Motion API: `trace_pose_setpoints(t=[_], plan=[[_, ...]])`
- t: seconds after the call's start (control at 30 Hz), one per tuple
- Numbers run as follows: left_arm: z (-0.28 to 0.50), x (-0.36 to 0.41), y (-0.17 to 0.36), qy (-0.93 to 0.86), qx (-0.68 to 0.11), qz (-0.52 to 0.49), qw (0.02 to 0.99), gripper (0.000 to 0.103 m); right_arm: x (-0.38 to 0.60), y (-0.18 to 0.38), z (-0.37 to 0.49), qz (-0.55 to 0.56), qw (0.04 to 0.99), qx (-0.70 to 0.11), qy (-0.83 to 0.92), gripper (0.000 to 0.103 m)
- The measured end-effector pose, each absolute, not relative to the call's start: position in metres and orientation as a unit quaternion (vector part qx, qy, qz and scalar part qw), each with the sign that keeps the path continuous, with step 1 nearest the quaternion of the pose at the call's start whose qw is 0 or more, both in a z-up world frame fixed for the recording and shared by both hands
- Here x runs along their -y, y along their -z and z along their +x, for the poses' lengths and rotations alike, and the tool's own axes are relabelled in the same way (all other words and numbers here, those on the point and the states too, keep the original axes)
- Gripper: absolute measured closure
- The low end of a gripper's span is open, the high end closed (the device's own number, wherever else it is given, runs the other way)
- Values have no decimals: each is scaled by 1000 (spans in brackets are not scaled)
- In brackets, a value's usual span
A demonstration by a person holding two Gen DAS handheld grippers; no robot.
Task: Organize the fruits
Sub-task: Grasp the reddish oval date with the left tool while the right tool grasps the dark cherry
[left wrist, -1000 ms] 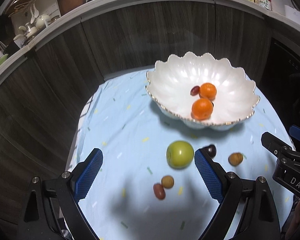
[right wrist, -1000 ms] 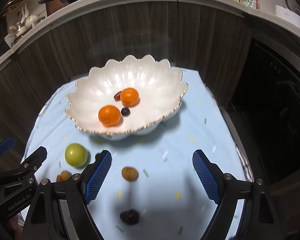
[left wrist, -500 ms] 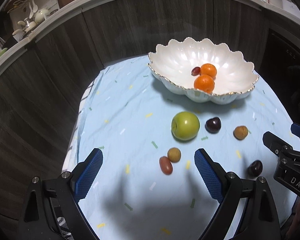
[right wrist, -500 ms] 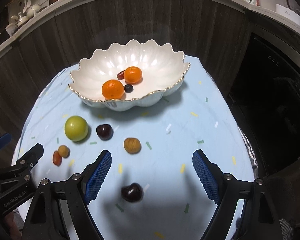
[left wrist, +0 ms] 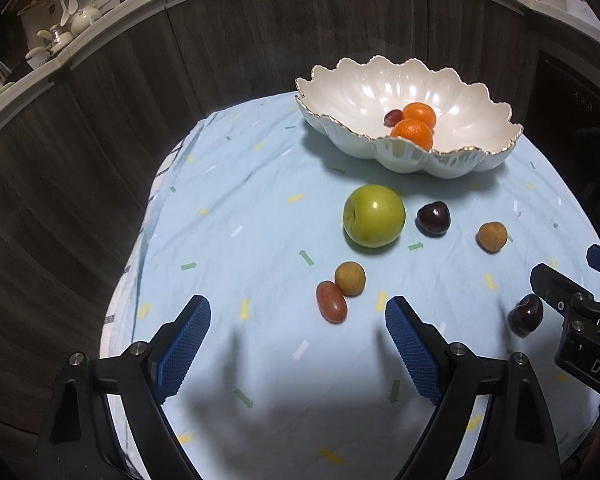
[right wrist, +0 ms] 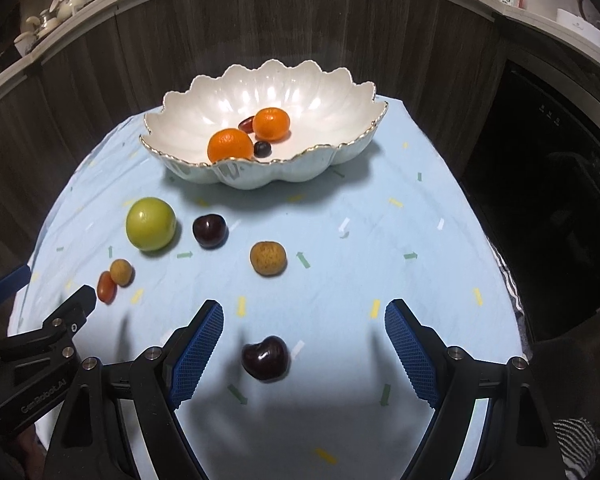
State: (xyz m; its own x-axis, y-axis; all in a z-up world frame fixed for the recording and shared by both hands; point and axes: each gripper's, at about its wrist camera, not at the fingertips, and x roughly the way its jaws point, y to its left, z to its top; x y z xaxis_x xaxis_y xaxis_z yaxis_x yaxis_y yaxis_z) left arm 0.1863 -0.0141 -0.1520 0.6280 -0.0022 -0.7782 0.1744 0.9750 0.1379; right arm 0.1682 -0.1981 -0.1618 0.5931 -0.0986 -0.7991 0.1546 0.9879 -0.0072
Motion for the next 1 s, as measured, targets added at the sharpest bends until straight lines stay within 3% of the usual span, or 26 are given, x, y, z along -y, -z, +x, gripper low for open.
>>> trace_pose_setpoints(t=[0.1, 0.37, 0.63, 1.0], plan=[[187, 16, 156, 50, -427, 103, 897, 17, 199, 166, 168, 32, 891, -447, 71, 20], [194, 20, 173, 49, -434, 113, 892, 36, 194, 177, 169, 27, 886, -459, 56, 24], [200, 23, 182, 48, -441, 115, 889, 39, 188, 185, 169, 15, 883, -467, 42, 31], [204, 27, 187, 58, -449, 110, 885, 65, 191, 197, 174, 41, 871, -489, 23, 55]])
